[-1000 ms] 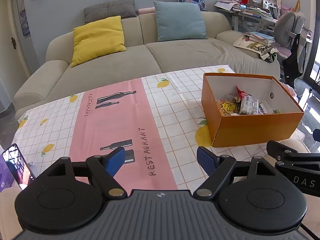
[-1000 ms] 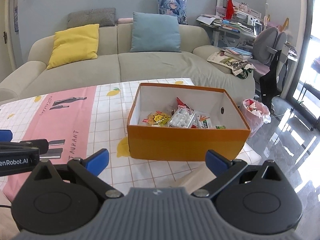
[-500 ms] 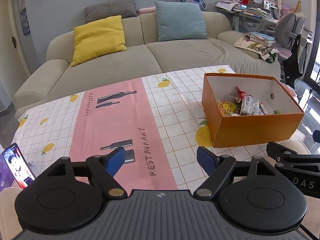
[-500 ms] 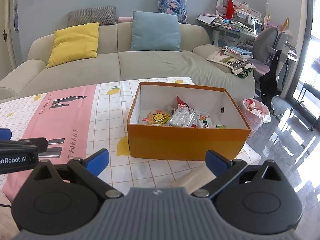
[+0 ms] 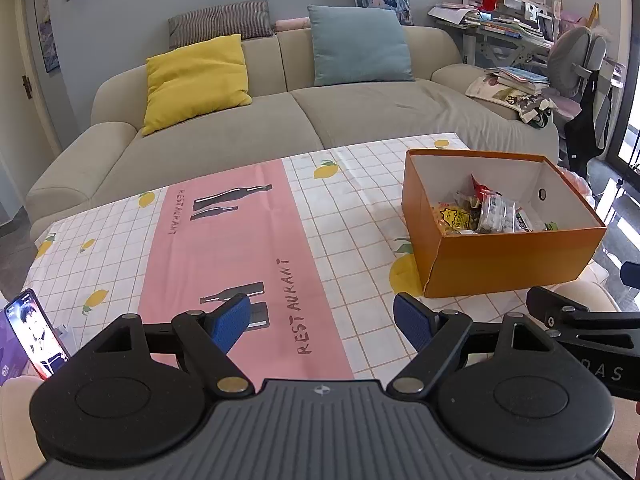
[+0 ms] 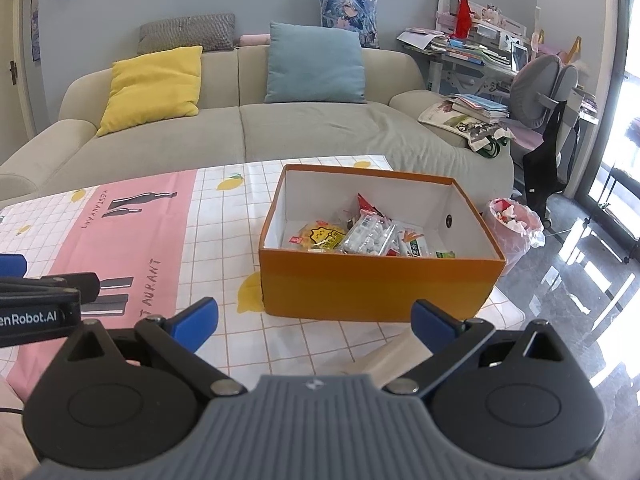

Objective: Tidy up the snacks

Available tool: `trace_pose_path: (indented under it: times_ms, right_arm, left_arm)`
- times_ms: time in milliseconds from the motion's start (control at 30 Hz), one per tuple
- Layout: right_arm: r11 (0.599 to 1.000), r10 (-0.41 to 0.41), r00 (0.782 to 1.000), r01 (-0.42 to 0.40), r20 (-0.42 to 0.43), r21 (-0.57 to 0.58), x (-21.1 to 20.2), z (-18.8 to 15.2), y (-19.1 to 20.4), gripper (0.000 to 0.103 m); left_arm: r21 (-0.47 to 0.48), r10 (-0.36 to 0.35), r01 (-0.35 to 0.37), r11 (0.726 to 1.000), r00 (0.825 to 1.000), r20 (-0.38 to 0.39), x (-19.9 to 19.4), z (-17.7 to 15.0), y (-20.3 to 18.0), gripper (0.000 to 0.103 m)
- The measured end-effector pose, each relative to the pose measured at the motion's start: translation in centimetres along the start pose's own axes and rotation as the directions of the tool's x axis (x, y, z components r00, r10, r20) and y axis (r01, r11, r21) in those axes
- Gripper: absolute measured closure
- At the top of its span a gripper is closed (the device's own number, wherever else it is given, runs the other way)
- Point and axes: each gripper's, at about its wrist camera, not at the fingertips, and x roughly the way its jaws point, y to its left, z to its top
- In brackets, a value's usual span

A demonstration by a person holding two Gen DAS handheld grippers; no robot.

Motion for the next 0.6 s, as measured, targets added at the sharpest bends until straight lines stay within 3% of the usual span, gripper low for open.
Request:
trace_pose_path:
  times_ms: [600]
  right_arm:
    - [1.0,0.001,1.0,-0.001,0.001,-0.003,-0.06,-0.08,0.2,0.003]
  left_arm:
    - [-0.009,0.0,0.0,1.0,1.0,0.005,-0.29,0.08,0.12,0.008]
